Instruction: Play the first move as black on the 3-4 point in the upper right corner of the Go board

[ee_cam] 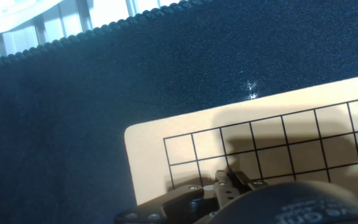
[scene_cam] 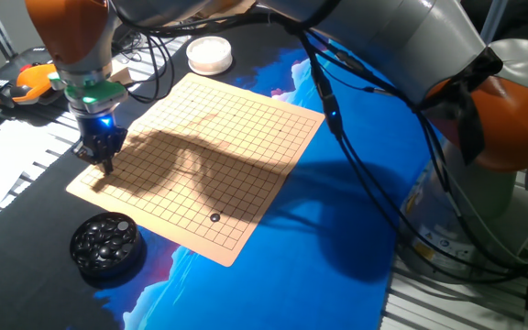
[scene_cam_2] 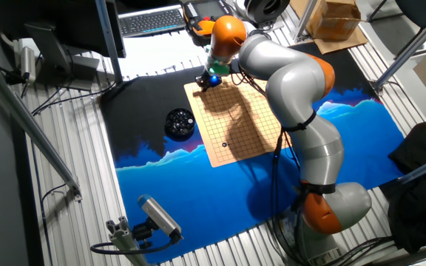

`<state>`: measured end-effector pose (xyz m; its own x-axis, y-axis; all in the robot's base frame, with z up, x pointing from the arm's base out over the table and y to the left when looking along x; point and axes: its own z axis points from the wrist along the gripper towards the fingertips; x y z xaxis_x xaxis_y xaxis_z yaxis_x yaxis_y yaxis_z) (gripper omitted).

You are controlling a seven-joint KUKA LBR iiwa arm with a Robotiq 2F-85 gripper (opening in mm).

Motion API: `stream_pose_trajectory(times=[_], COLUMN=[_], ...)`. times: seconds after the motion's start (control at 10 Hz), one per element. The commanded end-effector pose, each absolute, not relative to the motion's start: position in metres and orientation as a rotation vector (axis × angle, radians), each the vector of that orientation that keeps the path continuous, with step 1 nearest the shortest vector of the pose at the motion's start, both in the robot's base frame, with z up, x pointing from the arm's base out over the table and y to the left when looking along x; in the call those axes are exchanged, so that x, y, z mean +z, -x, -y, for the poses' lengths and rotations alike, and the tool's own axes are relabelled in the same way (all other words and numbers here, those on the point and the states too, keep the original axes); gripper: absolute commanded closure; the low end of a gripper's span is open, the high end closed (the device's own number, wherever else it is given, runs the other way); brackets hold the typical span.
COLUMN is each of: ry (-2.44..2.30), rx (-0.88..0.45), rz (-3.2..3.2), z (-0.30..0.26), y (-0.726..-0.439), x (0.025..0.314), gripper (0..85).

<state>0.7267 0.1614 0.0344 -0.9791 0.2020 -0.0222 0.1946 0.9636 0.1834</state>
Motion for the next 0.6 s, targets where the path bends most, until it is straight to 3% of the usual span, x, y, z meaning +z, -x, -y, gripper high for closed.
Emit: stream_pose_trajectory(times=[0.0, 0.2, 0.3, 0.5], ry=[-0.311, -0.305, -0.306, -0.304], rx=[0.281, 0.29, 0.298, 0.303], rz=[-3.073, -3.071, -3.072, -3.074], z=[-0.1614, -0.1613, -0.1614, -0.1615], y=[-0.7266, -0.7262, -0.7262, -0.7263], x=[0.0336, 0.0322, 0.0322, 0.0322], gripper=[68.0, 68.0, 85.0, 85.0])
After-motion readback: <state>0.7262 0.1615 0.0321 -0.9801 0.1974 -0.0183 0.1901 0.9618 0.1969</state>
